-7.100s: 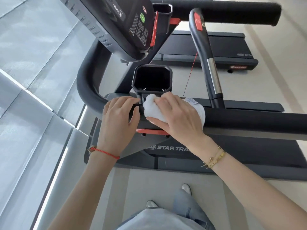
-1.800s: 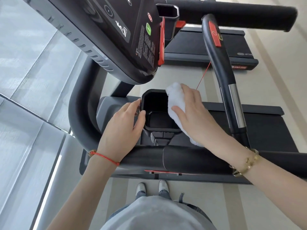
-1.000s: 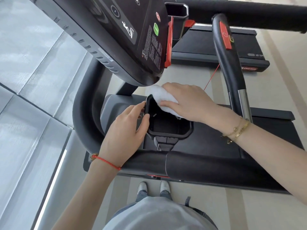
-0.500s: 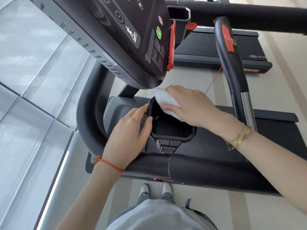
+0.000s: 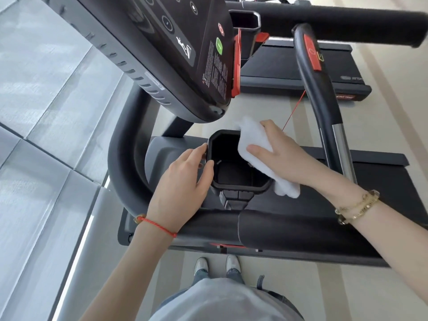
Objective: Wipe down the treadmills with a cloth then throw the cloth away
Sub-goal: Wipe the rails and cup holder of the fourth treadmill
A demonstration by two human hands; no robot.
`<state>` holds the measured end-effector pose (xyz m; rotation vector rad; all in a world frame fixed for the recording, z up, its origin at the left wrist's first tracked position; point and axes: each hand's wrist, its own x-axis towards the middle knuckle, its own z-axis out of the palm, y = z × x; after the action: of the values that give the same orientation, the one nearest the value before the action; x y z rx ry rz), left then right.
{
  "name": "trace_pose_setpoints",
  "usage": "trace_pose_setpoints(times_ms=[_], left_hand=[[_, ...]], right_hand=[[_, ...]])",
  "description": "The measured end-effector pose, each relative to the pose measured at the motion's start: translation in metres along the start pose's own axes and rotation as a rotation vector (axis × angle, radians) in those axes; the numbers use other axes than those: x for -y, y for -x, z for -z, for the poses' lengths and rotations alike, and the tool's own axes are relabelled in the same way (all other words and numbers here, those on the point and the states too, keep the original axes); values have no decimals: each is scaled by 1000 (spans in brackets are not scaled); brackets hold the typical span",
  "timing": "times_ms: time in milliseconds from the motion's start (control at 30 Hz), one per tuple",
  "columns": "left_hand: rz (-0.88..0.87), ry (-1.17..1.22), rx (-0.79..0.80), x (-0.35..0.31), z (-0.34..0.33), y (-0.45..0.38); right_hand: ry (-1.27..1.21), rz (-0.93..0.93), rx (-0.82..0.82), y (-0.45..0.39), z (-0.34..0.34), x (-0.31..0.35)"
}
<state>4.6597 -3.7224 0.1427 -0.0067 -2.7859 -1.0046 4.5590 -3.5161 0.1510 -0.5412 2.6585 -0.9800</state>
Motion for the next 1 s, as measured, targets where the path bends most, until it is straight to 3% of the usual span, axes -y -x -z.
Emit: trace_pose_setpoints(times_ms=[167, 367, 633, 867, 1000], left_hand=[[-14, -18, -6, 0, -2, 0], [-21, -14, -4, -1, -2, 0], [-28, -1, -16, 0, -3, 0], [-38, -37, -25, 2, -4, -2], [-36, -24, -21, 2, -3, -2]], right_hand=[[-116, -112, -2, 36, -19, -2], [6, -156, -33, -6, 0, 11], [-185, -262, -80, 42, -28, 8], [-92, -216, 18, -5, 8, 18], [-84, -218, -22, 19, -9, 15]])
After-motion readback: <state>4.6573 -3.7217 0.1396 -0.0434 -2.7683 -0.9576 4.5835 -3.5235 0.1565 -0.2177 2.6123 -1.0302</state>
